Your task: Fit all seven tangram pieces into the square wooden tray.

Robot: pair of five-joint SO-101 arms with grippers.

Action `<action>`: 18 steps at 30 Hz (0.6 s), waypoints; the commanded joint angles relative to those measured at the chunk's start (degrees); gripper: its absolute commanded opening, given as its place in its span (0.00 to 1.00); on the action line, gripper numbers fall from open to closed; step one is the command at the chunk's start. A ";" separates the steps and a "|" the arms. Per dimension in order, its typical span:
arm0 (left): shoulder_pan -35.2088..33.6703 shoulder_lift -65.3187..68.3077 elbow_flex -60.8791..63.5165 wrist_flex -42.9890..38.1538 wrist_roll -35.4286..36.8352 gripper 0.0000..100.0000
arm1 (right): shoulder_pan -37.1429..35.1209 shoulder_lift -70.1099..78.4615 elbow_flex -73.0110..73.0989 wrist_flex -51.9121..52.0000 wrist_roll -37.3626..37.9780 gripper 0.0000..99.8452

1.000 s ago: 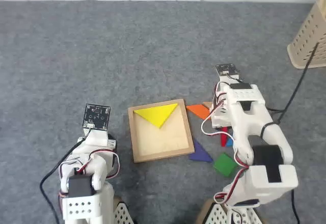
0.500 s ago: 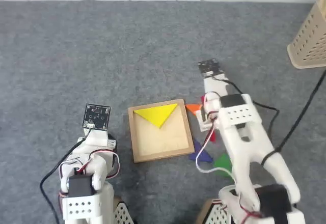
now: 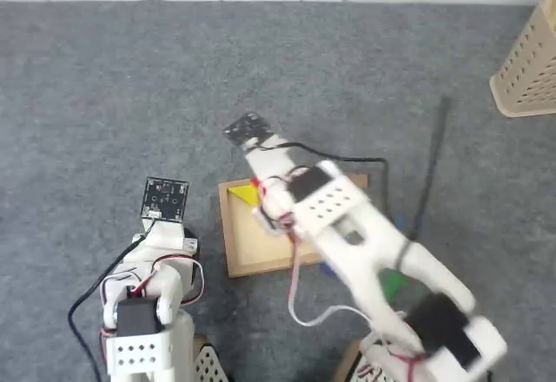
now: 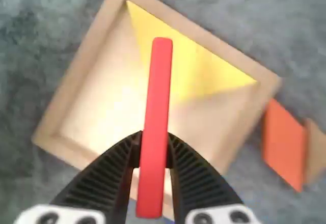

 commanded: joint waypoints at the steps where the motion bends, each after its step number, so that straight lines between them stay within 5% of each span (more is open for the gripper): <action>1: 0.09 -1.32 -0.48 0.00 0.44 0.07 | -2.51 5.41 -8.26 -0.40 -6.15 0.01; 12: 0.09 -1.32 -0.48 0.00 0.44 0.07 | -8.48 14.20 -16.00 -0.40 -15.82 0.02; 18: 0.09 -1.32 -0.48 0.00 0.44 0.07 | -8.31 14.37 -15.56 -0.31 -15.47 0.21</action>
